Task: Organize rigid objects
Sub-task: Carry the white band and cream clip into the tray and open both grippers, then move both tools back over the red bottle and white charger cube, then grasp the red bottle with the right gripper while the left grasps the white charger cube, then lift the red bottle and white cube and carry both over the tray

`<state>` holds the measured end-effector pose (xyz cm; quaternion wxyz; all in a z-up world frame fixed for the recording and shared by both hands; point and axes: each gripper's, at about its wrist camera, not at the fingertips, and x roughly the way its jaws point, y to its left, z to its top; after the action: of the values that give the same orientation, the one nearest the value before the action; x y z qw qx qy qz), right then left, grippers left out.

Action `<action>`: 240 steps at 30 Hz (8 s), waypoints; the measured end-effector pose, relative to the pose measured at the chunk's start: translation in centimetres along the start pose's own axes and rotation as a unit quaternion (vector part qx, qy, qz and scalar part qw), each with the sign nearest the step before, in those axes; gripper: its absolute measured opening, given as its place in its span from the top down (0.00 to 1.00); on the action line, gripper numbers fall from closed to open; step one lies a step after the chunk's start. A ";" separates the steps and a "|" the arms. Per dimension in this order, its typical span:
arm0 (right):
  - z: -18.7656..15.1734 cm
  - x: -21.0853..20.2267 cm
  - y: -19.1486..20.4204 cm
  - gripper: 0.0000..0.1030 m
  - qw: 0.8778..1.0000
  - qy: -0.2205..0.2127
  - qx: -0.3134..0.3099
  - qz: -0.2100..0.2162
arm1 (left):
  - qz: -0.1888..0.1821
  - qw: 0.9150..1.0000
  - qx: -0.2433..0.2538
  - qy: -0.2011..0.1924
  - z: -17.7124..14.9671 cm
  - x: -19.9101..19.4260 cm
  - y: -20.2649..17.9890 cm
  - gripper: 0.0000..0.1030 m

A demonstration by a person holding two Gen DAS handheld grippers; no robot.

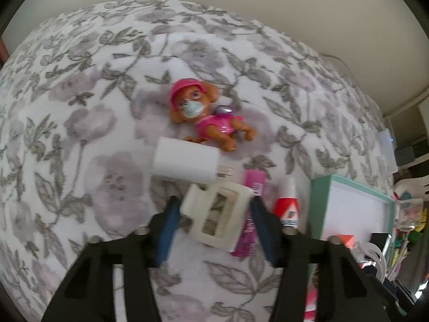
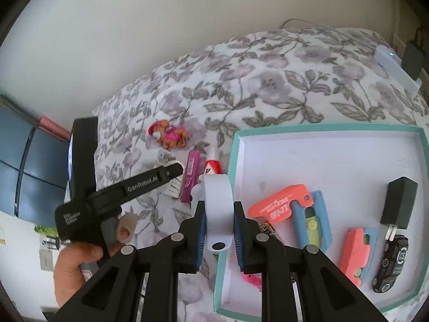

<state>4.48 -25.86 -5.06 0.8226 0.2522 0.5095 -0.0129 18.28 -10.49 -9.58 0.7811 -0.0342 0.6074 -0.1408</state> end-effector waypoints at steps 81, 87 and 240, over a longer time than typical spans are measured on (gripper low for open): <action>3.5 -8.0 -11.5 0.35 0.970 -0.068 0.103 -0.207 | 0.073 0.990 0.105 -0.057 -3.4 -5.6 -11.5 0.10; 3.5 -7.8 -11.1 0.20 0.970 -0.067 0.090 -0.214 | 0.093 0.991 0.074 -0.067 -2.8 -6.5 -9.9 0.02; 6.5 -4.3 1.0 0.74 0.982 -0.071 -0.086 -0.151 | 0.041 0.987 0.071 -0.139 0.5 -11.9 -6.4 0.53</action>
<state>8.09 -28.78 1.23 0.8637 0.0989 0.4816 -0.1110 14.95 -13.53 3.17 0.8636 0.0267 0.4821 -0.1452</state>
